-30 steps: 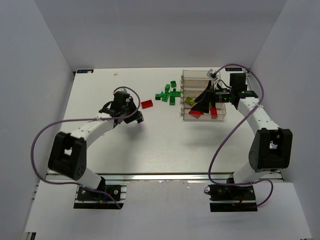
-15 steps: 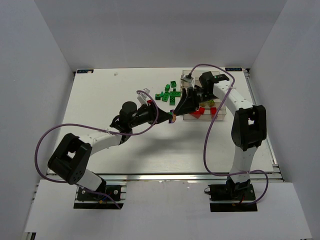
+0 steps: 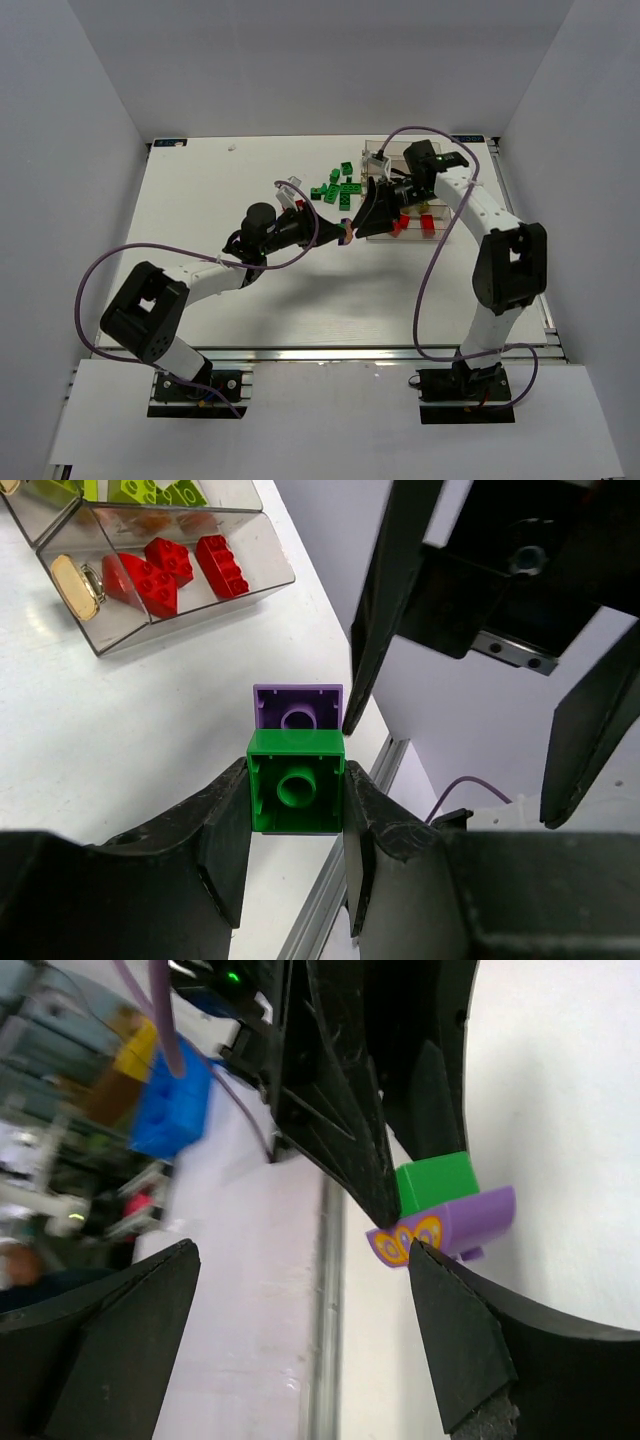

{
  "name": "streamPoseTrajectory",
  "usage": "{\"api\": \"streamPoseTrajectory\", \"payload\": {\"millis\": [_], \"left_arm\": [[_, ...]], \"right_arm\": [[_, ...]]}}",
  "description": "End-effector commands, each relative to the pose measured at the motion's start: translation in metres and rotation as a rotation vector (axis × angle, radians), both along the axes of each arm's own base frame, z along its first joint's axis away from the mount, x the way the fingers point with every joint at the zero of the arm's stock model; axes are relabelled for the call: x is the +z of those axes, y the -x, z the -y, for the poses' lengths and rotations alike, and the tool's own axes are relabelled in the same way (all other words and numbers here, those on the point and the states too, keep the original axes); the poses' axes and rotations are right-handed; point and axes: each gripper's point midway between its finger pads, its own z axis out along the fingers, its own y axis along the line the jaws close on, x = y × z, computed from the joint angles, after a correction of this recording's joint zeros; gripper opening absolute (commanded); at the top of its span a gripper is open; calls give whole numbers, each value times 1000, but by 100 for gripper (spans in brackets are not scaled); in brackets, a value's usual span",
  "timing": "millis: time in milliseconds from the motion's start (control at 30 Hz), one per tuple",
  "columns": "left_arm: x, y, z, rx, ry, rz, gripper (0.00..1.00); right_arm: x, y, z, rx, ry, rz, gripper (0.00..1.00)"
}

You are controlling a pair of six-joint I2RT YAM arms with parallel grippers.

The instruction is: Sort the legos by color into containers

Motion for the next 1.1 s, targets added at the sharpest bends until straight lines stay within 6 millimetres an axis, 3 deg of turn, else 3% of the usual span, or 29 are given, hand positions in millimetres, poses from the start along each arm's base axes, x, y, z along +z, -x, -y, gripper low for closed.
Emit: {"api": "streamPoseTrajectory", "payload": {"millis": [0,100,300,433,733,833,933,967,1067], "left_arm": [[41,2,3,-16,28,121,0],[45,1,1,-1,30,133,0],[51,4,0,-5,41,159,0],[59,9,4,-42,81,169,0],[76,23,6,-100,157,201,0],[75,24,5,-106,160,200,0],[74,26,5,-111,163,199,0],[73,26,5,-111,166,200,0],[74,26,5,-109,170,202,0]], "right_arm": [[14,-17,3,-89,52,238,89],[16,-27,4,-152,71,306,89],[-2,-32,3,-190,107,238,87],[-3,-30,-3,-159,79,193,83],[8,-29,-18,-87,-2,155,76],[16,-25,-19,-56,-45,150,70],[25,-19,-19,-18,-95,151,59],[28,-18,-19,-8,-108,151,50],[34,-12,-18,23,-145,140,41]]}}
